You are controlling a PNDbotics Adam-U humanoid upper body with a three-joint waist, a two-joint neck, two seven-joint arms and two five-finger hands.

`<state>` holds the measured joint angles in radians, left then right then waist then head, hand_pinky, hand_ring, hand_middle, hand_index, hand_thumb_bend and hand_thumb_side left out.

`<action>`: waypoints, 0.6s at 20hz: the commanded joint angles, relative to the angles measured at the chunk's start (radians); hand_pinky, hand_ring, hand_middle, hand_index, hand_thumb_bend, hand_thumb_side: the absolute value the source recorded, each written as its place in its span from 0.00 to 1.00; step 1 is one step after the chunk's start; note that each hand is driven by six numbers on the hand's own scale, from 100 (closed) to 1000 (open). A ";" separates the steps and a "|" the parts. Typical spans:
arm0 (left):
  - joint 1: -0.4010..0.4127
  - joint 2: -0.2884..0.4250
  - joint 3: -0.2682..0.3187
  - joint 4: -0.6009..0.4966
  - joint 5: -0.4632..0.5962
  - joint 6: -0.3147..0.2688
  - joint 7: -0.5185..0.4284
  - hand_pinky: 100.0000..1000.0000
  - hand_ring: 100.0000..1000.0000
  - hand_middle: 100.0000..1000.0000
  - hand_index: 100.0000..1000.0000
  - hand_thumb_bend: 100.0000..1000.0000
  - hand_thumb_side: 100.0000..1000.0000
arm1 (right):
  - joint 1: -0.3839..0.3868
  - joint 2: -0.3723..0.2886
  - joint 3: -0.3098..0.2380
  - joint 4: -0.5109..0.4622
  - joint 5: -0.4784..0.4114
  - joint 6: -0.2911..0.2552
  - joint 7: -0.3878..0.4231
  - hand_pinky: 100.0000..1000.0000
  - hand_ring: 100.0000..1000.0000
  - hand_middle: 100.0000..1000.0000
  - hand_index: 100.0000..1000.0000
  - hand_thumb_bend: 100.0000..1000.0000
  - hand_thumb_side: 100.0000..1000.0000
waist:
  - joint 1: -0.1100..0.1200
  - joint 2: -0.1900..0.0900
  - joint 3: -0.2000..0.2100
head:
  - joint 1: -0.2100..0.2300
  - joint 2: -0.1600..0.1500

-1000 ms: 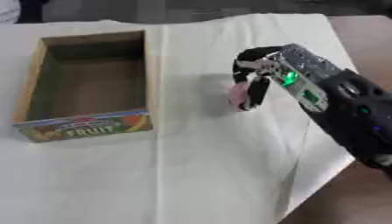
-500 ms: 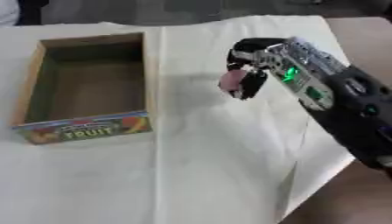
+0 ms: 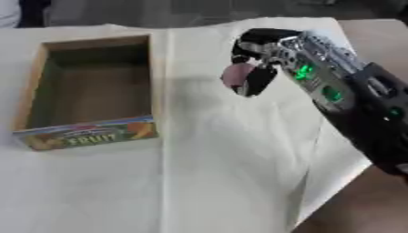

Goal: Pick up objects on the table and place them in the box.

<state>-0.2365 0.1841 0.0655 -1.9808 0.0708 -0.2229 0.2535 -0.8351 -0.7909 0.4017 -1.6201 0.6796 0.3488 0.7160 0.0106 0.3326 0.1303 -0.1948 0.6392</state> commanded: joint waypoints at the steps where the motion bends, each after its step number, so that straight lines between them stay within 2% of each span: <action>1: -0.003 0.009 0.001 -0.019 0.003 0.001 -0.001 0.72 0.59 0.56 0.80 0.00 0.58 | -0.026 -0.028 -0.026 -0.034 -0.011 0.003 -0.008 0.73 0.77 0.44 0.39 0.00 0.04 | 0.000 -0.024 0.002 | 0.002 -0.010; 7: -0.001 0.010 0.000 -0.019 0.005 0.001 -0.002 0.72 0.59 0.56 0.80 0.00 0.58 | -0.101 0.012 -0.046 -0.101 -0.026 0.020 -0.024 0.73 0.76 0.44 0.40 0.00 0.06 | -0.001 -0.030 0.004 | 0.001 -0.008; 12: 0.003 0.009 -0.004 -0.019 0.008 0.003 -0.005 0.72 0.59 0.56 0.80 0.00 0.58 | -0.198 0.094 -0.042 -0.074 0.004 0.019 -0.023 0.73 0.76 0.43 0.40 0.00 0.08 | 0.000 -0.037 0.011 | -0.008 -0.006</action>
<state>-0.2299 0.1841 0.0650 -1.9808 0.0747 -0.2202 0.2509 -1.0098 -0.7015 0.3733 -1.6916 0.6712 0.3652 0.6968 0.0104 0.3179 0.1399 -0.1978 0.6392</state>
